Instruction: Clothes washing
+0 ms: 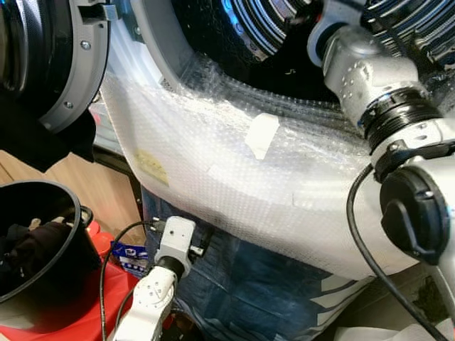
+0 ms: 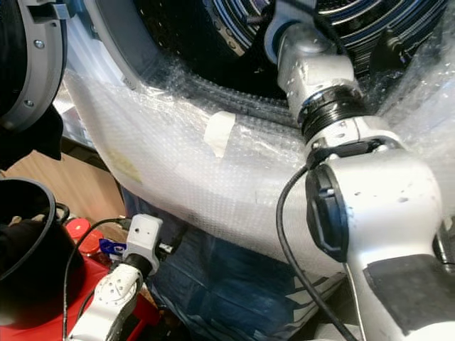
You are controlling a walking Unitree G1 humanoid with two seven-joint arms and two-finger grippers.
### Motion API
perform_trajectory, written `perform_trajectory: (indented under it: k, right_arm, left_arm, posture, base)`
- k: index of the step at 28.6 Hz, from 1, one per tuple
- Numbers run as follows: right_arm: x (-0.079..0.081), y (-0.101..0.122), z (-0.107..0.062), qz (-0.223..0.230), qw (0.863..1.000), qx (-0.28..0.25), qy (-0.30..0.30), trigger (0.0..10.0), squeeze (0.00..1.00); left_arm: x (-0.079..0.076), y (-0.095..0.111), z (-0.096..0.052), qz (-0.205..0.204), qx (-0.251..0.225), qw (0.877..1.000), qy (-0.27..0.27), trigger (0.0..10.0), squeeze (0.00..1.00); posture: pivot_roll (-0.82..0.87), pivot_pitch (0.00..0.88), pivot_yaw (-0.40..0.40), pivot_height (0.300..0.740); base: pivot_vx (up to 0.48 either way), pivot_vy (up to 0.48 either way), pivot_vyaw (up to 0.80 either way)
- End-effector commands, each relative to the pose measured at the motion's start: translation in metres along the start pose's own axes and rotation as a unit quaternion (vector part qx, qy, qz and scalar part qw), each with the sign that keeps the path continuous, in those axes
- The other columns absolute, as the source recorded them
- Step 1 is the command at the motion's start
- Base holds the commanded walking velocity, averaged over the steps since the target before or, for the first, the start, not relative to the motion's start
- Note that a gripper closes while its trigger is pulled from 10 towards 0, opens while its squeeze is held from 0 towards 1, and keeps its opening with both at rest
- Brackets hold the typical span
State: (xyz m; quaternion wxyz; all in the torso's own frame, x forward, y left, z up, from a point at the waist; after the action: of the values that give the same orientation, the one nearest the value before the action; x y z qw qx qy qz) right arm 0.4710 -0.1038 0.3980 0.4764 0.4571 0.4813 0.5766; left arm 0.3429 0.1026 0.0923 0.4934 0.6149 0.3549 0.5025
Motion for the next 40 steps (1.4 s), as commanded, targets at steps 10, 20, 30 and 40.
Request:
perform_trajectory:
  k: [10, 20, 30, 40]
  right_arm:
    - [-0.022, 0.037, -0.006, -0.087, 0.994, -0.045, -0.049, 10.0, 1.00]
    - [-0.026, 0.075, -0.014, -0.127, 0.984, -0.101, -0.068, 10.0, 1.00]
    - [-0.002, 0.043, -0.005, 0.006, 0.998, -0.059, -0.003, 10.0, 1.00]
    - [0.026, 0.075, -0.013, 0.073, 0.988, -0.120, 0.063, 10.0, 0.00]
  left_arm:
    - [-0.008, 0.001, 0.002, 0.003, -0.003, 1.000, -0.021, 10.0, 0.00]
    - [-0.006, 0.002, 0.002, 0.003, -0.004, 1.000, -0.022, 10.0, 0.00]
    - [-0.011, 0.002, 0.003, -0.001, -0.005, 1.000, -0.029, 10.0, 0.00]
    - [-0.010, 0.001, 0.001, -0.003, -0.001, 1.000, -0.026, 10.0, 0.00]
  posture:
    - [0.01, 0.061, -0.096, 0.740]
    - [0.00, 0.068, -0.084, 0.740]
    - [-0.01, 0.070, -0.087, 0.740]
    - [-0.02, 0.093, -0.076, 0.740]
  base:
    - [0.000, 0.000, 0.00]
    - [0.000, 0.000, 0.00]
    - [0.000, 0.000, 0.00]
    - [0.000, 0.000, 0.00]
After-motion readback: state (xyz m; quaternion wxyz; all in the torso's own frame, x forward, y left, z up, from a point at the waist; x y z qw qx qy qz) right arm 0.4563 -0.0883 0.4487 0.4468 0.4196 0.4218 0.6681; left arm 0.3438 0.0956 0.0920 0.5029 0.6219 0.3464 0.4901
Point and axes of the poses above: a point about 5 cm out from each wrist's last joint towards the gripper, its own z axis pointing out of the wrist towards the gripper, its own y axis along the axis of the wrist's last joint, x = y × z, the point moved 5 cm from there along z, pointing out of the wrist towards the gripper, and after that the axes turned 8 degrees about z, right-handed, at the moved point
